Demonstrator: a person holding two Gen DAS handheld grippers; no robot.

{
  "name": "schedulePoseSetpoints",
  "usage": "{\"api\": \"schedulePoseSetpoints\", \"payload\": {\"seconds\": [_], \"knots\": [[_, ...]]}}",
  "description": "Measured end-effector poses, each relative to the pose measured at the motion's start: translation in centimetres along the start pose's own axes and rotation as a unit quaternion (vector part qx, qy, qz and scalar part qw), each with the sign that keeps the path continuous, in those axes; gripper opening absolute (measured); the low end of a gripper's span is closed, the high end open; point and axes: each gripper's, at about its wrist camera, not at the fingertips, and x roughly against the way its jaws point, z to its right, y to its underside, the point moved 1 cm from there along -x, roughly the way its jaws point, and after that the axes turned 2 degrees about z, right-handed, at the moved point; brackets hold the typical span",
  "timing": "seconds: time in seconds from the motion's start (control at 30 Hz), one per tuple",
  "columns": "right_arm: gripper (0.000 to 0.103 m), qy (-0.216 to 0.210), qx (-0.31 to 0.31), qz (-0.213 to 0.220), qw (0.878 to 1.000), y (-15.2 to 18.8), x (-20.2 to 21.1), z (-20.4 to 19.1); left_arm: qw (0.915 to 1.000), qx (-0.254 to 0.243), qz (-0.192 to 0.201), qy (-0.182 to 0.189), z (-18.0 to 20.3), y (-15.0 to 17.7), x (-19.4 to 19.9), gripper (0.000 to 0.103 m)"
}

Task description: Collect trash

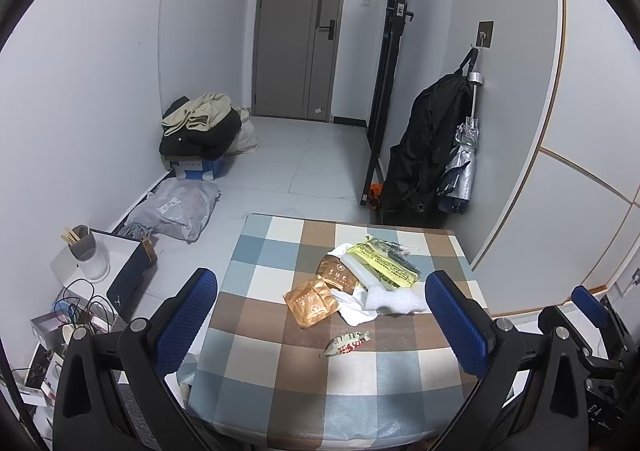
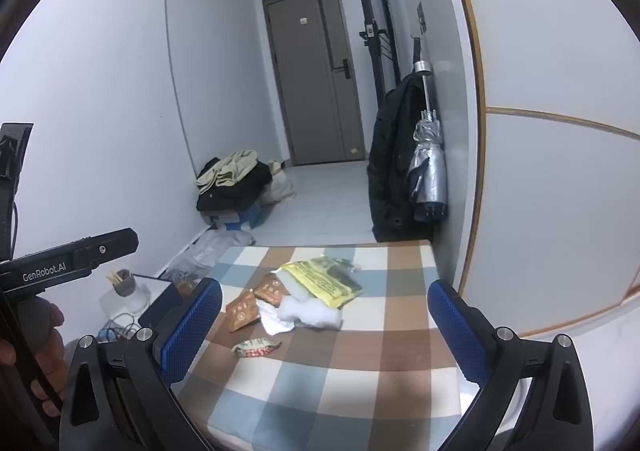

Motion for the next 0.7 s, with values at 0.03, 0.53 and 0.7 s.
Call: {"api": "schedulePoseSetpoints", "payload": {"seconds": [0.03,0.53,0.7], "knots": [[0.103,-0.006,-0.003,0.002,1.0,0.0,0.1,0.09,1.0,0.0,0.0,0.0,-0.03,-0.02,0.0,0.102],[0.103,-0.009,0.006,0.007,1.0,-0.18,0.38,-0.04,1.0,0.003,-0.002,0.008,0.0,0.04,0.01,0.102],[0.103,-0.009,0.006,0.007,1.0,-0.18,0.39,-0.18,1.0,0.0,-0.005,0.008,-0.08,-0.02,-0.04,0.102]]}}
